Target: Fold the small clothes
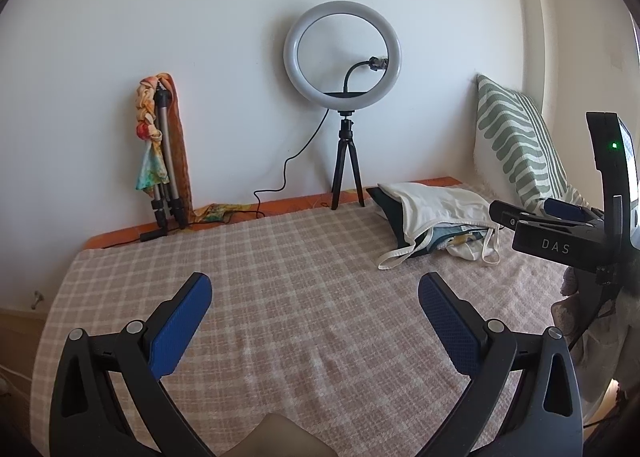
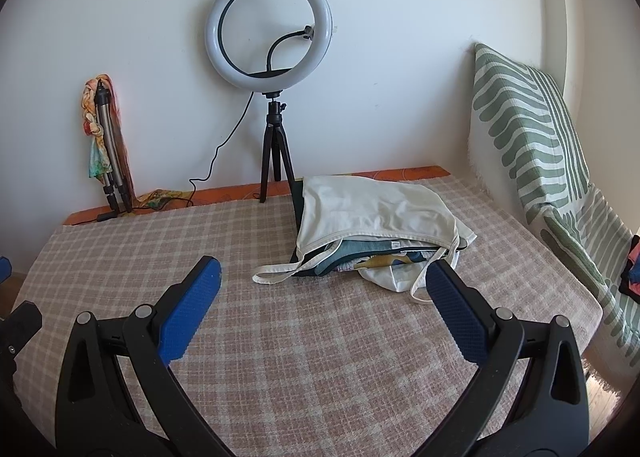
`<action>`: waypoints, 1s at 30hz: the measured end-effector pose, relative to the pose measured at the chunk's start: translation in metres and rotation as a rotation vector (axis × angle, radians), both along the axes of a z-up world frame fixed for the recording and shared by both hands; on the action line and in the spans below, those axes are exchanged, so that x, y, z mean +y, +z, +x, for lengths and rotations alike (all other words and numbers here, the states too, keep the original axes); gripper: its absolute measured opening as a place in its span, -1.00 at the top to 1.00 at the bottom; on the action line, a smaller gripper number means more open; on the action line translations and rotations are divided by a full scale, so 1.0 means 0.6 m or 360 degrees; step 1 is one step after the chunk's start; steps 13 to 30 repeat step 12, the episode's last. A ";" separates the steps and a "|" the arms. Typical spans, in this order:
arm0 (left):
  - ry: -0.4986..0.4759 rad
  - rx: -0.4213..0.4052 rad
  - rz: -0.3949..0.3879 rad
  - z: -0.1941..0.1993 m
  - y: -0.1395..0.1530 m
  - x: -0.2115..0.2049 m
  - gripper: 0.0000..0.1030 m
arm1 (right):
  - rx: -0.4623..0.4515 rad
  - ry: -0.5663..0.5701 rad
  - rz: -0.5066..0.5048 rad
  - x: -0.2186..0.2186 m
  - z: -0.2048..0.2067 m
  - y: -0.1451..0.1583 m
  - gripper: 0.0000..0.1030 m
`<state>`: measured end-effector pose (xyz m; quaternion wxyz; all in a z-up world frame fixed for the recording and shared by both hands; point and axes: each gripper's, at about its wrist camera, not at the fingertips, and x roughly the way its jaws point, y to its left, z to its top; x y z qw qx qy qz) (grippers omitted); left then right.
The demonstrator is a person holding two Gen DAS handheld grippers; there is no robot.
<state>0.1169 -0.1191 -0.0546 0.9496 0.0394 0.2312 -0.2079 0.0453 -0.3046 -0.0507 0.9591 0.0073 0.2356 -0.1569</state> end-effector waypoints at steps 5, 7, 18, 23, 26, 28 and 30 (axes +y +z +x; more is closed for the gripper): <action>0.0017 0.0019 0.0010 0.003 -0.003 0.000 -0.99 | 0.0013 0.0012 -0.0007 0.004 0.001 -0.003 -1.00; 0.0019 0.0033 0.0006 0.003 -0.003 0.002 -0.99 | 0.0016 0.0016 -0.0014 0.006 0.001 -0.003 -1.00; 0.0026 -0.0007 0.0027 -0.004 0.005 0.008 -0.99 | 0.0028 0.0031 -0.0016 0.015 0.001 -0.004 -1.00; 0.0026 -0.0007 0.0027 -0.004 0.005 0.008 -0.99 | 0.0028 0.0031 -0.0016 0.015 0.001 -0.004 -1.00; 0.0026 -0.0007 0.0027 -0.004 0.005 0.008 -0.99 | 0.0028 0.0031 -0.0016 0.015 0.001 -0.004 -1.00; 0.0026 -0.0007 0.0027 -0.004 0.005 0.008 -0.99 | 0.0028 0.0031 -0.0016 0.015 0.001 -0.004 -1.00; 0.0026 -0.0007 0.0027 -0.004 0.005 0.008 -0.99 | 0.0028 0.0031 -0.0016 0.015 0.001 -0.004 -1.00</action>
